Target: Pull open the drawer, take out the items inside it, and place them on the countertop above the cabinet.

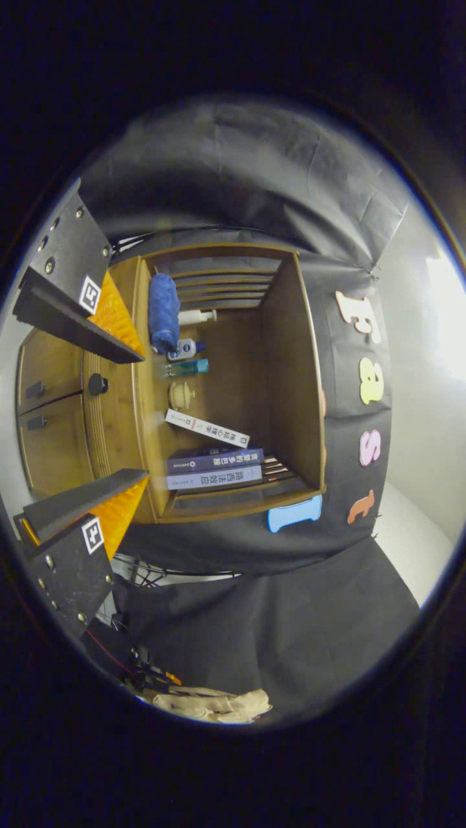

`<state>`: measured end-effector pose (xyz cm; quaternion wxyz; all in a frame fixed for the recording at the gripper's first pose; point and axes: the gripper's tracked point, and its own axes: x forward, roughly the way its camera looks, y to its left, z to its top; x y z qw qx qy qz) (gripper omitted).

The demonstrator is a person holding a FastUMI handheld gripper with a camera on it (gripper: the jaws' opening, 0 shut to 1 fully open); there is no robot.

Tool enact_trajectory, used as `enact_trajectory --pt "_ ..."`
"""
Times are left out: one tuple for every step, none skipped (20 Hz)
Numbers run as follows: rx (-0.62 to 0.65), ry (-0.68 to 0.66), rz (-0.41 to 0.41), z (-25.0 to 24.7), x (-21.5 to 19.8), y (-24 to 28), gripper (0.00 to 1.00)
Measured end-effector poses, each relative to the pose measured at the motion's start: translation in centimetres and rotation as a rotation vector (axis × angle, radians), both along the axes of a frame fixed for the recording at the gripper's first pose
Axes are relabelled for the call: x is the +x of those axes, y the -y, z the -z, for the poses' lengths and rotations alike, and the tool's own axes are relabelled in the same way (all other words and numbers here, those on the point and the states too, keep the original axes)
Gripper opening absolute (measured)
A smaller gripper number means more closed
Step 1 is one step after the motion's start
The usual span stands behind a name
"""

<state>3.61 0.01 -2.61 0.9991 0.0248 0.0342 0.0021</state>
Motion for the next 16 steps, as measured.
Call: enact_trajectory --pt "-0.001 -0.01 0.002 0.4 0.4 0.0 0.98" --pt "-0.002 -0.019 0.006 0.7 0.9 0.1 0.98" --pt "-0.003 -0.026 0.01 1.0 1.4 0.1 0.98" --pt "0.001 -0.04 0.005 1.5 1.9 -0.1 0.98" --pt "0.008 -0.055 0.001 2.3 2.3 -0.4 0.98" --pt "0.01 -0.07 0.0 2.9 2.8 -0.6 0.99" --pt "0.01 -0.084 0.002 3.5 3.3 -0.9 1.0" --pt "0.01 -0.096 0.001 4.2 3.7 -1.2 1.0" --pt "0.009 -0.105 -0.003 4.7 4.1 -1.7 1.0" --pt "0.001 -0.113 -0.009 5.2 4.6 -2.2 1.0" --pt "-0.012 -0.12 -0.012 5.7 5.0 -2.6 1.0" --pt "-0.026 -0.127 -0.014 6.3 5.3 -3.0 1.0" --pt "-0.033 -0.135 -0.025 6.8 5.6 -3.5 1.0" --pt "-0.029 -0.142 -0.045 7.2 6.0 -4.5 1.0" --pt "-0.024 -0.146 -0.063 7.7 6.4 -5.4 1.0" --pt "-0.038 -0.152 -0.064 8.3 6.9 -5.7 1.0"
